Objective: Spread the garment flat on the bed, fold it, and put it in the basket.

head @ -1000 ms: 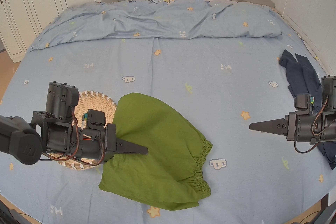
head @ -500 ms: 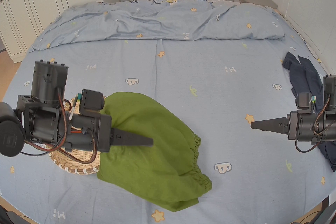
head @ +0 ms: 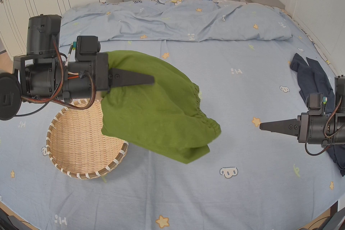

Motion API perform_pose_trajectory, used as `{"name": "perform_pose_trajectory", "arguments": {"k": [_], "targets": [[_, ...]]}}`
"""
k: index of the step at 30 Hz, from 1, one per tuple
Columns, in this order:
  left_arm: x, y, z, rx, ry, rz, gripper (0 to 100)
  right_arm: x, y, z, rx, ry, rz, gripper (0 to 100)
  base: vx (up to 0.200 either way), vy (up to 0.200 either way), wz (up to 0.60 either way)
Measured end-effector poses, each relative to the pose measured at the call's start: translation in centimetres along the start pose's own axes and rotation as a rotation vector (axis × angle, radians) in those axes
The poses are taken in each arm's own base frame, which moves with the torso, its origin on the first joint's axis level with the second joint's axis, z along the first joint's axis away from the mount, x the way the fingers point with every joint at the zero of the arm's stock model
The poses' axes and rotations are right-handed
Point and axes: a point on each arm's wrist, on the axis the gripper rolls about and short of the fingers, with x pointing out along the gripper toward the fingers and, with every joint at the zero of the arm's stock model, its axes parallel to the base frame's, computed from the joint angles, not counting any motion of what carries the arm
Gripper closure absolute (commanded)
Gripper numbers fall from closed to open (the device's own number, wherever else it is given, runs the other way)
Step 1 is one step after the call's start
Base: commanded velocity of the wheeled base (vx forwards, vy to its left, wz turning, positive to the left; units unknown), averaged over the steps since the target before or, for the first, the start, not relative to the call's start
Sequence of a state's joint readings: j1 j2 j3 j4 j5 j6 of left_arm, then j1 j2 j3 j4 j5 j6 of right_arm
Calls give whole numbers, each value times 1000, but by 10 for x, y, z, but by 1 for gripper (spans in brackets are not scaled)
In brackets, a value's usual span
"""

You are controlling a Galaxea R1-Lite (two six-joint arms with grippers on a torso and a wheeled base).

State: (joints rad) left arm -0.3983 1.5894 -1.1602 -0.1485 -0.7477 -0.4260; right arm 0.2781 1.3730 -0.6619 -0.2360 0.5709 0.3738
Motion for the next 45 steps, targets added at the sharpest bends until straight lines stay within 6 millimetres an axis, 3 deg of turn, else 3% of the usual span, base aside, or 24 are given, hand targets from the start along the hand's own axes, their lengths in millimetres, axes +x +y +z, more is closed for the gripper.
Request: {"name": "perform_pose_trajectory", "arguments": {"k": [5, 19, 29, 37, 45], "targets": [[-20, 20, 22, 34, -112, 62, 100, 0, 0, 0, -3, 2, 0, 0, 0, 0, 0], [-84, 55, 37, 24, -278, 258, 100, 1, 0, -1, -4, 6, 3, 0, 0, 0, 0], [-104, 68, 13, -52, -276, 340, 100, 1, 1, -1, -7, 6, 7, 0, 0, 0, 0], [-120, 66, -9, -100, -281, 389, 100, 1, 3, -2, -11, 12, 16, 0, 0, 0, 0], [-135, 75, -41, -198, -273, 462, 100, 2, 6, -5, -16, 22, 25, 0, 0, 0, 0]]}}
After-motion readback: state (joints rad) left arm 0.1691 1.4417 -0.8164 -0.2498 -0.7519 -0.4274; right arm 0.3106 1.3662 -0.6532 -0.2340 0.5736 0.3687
